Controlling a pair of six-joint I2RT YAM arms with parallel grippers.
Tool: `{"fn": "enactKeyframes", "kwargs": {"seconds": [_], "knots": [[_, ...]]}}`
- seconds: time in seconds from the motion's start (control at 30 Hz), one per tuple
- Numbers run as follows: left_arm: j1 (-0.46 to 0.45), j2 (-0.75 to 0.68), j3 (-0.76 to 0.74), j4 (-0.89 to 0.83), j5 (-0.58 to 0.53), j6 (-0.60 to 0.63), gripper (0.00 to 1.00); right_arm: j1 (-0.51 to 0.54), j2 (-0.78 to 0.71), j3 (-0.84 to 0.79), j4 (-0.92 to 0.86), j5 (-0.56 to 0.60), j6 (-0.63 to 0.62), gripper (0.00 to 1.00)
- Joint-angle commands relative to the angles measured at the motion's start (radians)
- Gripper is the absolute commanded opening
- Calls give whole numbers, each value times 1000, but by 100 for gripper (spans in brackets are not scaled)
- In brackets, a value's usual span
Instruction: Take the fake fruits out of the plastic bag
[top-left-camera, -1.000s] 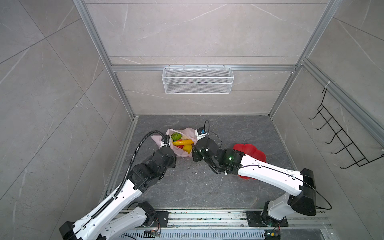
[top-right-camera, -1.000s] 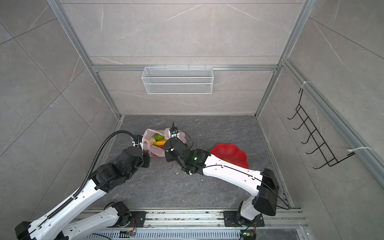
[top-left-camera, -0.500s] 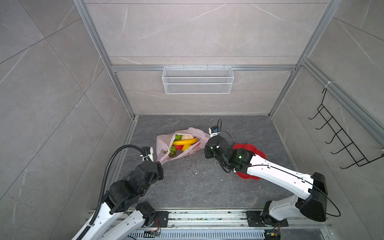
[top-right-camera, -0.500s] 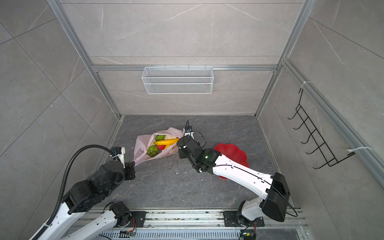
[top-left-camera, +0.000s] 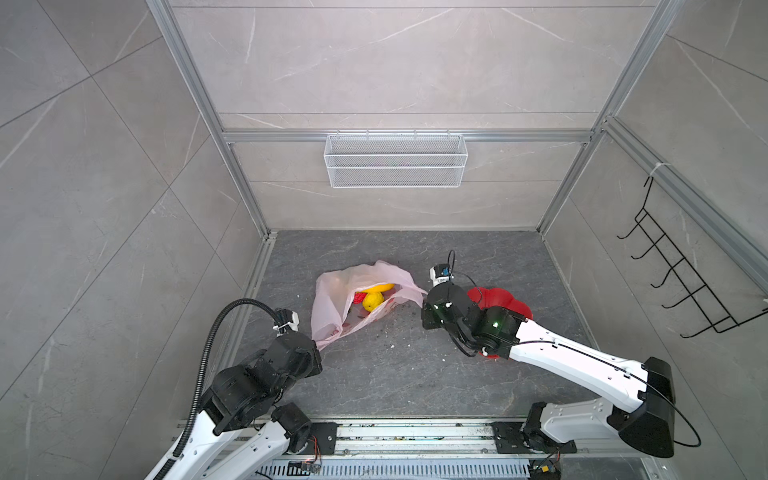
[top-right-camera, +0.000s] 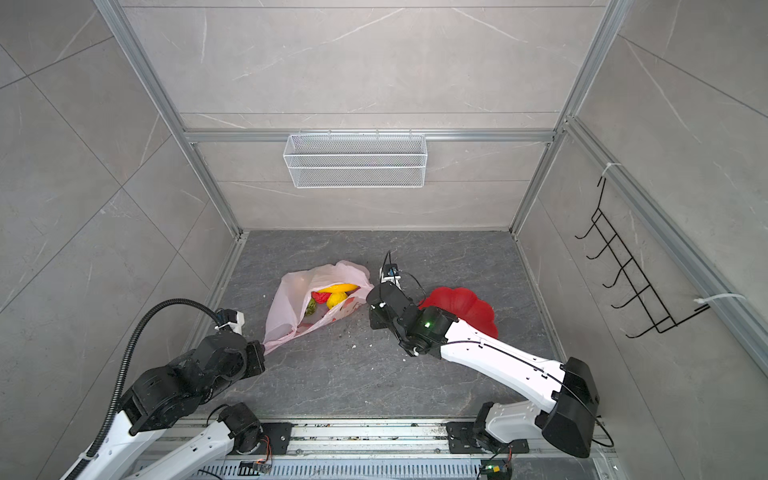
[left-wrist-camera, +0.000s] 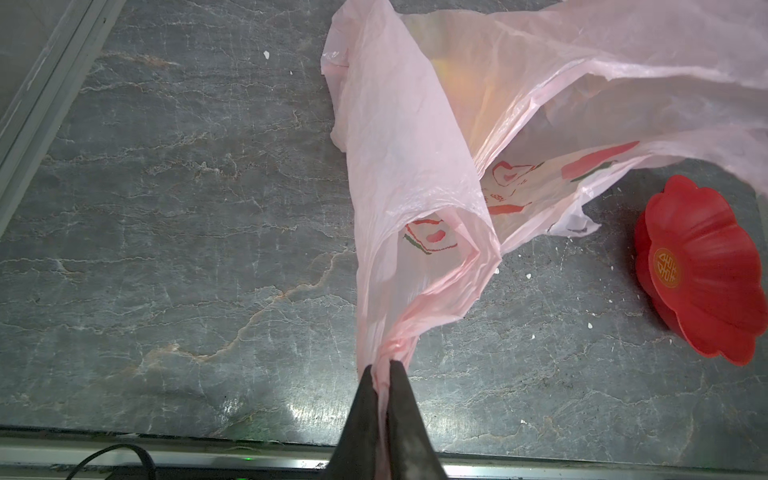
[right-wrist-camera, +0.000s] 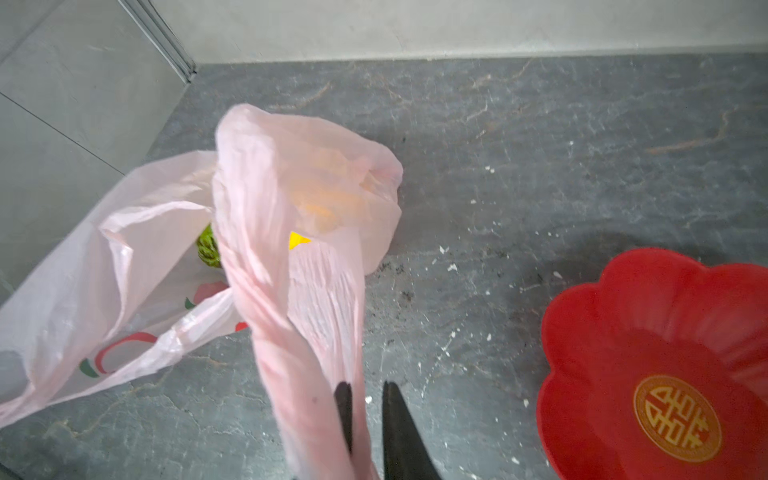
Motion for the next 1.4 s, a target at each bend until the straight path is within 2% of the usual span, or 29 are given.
{"fn": "enactKeyframes", "kwargs": {"seconds": [0.0,0.17,0.33,0.43,0.57,0.7,0.77,0.9,1.07,1.27,1.37], "knots": [[2,2,-16,-20,3,-72,8,0,-64,-35,-71,-5,64,17],[3,-17,-53,-20,-14,-147,13,0,-121,-33,-181,-32,71,18],[3,-81,-104,-6,-71,-232,17,41,-169,-59,-285,-61,134,17],[2,-111,-114,26,-112,-233,20,68,-181,-77,-335,-44,171,17],[2,-65,-74,49,-110,-184,21,77,-180,-82,-351,-34,172,19],[2,-6,-42,69,-64,-149,21,79,-145,-9,-360,-33,120,32],[2,-4,-42,89,-51,-136,21,81,-127,40,-365,-31,85,43],[2,-17,-40,114,-54,-120,21,87,-102,139,-402,-24,27,57],[3,-28,-18,159,-63,-85,22,101,-125,242,-523,-29,-11,66],[2,-30,-3,233,-54,-67,35,132,-153,376,-651,5,-60,66],[3,-35,-6,262,-43,-63,36,163,-114,451,-620,12,-111,58]]}}
